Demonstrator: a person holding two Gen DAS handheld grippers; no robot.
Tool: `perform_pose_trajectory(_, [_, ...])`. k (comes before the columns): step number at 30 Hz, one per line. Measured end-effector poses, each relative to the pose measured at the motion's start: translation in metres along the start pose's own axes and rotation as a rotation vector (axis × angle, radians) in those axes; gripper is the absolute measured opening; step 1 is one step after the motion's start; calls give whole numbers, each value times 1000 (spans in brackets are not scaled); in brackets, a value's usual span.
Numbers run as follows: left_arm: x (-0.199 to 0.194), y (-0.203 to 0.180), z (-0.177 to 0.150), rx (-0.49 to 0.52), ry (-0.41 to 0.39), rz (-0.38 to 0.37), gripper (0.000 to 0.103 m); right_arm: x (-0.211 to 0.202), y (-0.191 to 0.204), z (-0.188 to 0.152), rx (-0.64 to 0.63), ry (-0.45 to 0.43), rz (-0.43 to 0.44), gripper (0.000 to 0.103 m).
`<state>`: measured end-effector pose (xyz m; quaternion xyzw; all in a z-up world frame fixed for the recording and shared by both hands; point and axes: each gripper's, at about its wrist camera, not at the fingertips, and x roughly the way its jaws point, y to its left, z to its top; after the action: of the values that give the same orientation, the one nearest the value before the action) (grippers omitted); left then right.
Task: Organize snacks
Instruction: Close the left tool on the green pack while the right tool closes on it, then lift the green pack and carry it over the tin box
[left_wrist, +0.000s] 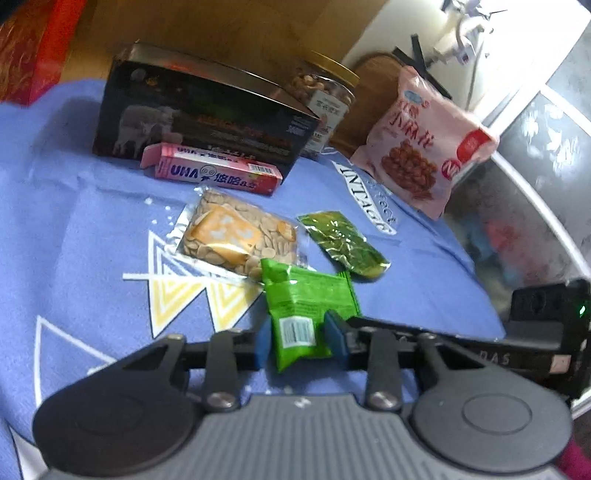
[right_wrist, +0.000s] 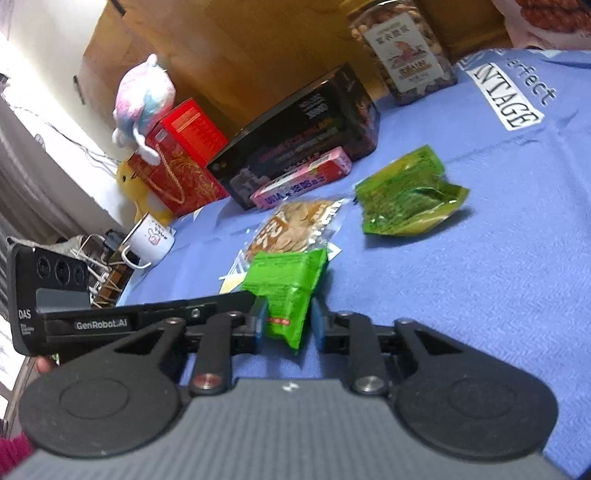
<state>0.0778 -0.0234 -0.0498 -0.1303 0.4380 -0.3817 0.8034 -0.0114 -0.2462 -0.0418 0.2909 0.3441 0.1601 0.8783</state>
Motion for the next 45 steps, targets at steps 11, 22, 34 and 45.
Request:
perform_pose_trajectory(11, [-34, 7, 9, 29, -74, -19, 23, 6, 28, 13, -92, -13, 23, 23])
perform_pose_trajectory(22, [-54, 21, 26, 27, -139, -8, 23, 28, 58, 34, -221, -6, 13, 22])
perform_pose_trajectory(34, [-43, 18, 71, 90, -159, 11, 23, 40, 62, 69, -265, -40, -6, 22])
perform_pose_trajectory(45, [-18, 10, 136, 151, -194, 23, 23, 54, 54, 127, -303, -106, -31, 20])
